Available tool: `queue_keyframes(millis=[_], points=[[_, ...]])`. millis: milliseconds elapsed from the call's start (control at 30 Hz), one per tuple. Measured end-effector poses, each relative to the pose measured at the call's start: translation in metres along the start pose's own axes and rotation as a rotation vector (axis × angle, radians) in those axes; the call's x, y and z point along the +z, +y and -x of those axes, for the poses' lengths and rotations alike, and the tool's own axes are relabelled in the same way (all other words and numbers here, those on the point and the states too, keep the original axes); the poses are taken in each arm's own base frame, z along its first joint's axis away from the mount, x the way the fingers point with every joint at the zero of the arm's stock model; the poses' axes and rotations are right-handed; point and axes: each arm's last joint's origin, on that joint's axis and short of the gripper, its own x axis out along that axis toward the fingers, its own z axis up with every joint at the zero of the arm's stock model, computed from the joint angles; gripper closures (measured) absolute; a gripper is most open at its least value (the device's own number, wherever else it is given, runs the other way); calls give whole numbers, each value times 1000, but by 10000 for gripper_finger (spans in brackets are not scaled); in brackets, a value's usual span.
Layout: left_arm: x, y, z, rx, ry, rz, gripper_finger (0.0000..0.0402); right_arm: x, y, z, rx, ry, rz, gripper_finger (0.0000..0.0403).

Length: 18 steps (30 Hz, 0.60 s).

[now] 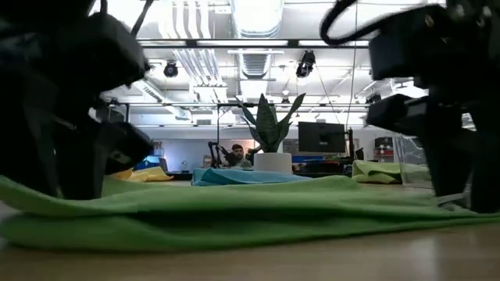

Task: Fold microfiber towels
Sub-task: Fold the green towel on the table

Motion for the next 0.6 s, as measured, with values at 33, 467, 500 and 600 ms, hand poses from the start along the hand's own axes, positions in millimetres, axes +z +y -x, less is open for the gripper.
queue_keyframes(millis=[33, 467, 500, 600], points=[[3, -3, -3, -12, -7, -3, 290, -1, -1, 4, -1, 7, 12, 299], [55, -14, 10, 34, -205, -168, 290, 11, -22, 78, -153, -292, -352, 304], [53, -13, 10, 43, -197, -195, 290, 10, -24, 77, -146, -297, -417, 297], [47, -10, 6, 56, -169, -250, 290, 9, -28, 68, -142, -278, -614, 269]])
